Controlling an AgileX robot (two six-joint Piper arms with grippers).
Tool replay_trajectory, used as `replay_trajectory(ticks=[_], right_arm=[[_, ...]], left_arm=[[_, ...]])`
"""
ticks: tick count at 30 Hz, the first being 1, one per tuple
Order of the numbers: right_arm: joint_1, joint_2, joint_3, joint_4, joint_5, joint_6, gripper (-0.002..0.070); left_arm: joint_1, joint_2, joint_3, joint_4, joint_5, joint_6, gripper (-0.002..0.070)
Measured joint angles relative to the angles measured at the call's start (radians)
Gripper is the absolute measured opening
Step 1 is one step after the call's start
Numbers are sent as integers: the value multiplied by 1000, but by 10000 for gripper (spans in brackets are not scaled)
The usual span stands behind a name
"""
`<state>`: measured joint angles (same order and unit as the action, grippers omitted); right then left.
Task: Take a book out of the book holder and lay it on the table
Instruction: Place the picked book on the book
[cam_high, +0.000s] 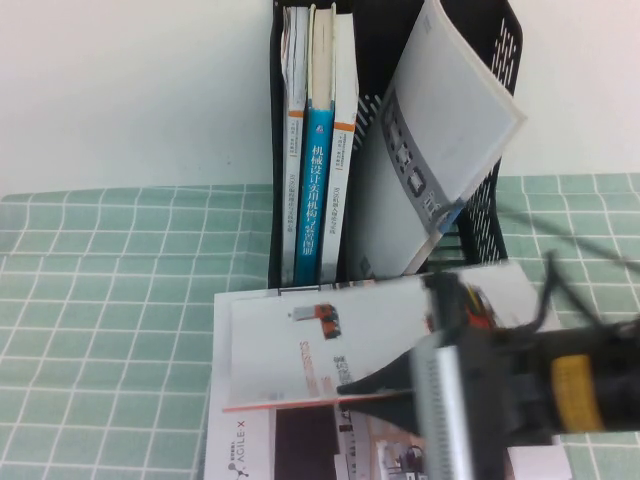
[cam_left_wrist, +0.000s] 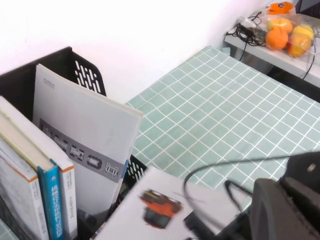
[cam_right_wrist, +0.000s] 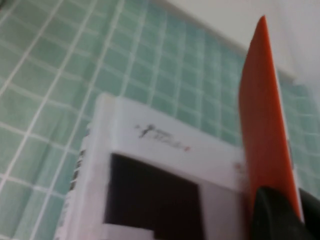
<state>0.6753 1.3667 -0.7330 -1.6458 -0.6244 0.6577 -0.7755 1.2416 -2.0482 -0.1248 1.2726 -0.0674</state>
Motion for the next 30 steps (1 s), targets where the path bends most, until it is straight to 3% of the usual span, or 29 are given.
replay_trajectory(ticks=[6,14,17,22,24,30], right_arm=[[42,157,0,125,87,-48,14],[42,264,-2,320,-60,-195,25],[42,283,-2,341,-91,-180,88],[42,290,-2,342,-99,-39,302],[42,293,-2,342,-106,23,356],[42,294,-2,333,-243,258,394]], left_arm=[[0,0,0,0,0,2,-3],[0,-2,0,20,0,6,-3],[0,-4,0,70,0,6,-3],[0,-23,0,170,-52,6,-3],[0,-39,3,189,-61,4,-3],[0,-177,147,118,-72,11,-3]])
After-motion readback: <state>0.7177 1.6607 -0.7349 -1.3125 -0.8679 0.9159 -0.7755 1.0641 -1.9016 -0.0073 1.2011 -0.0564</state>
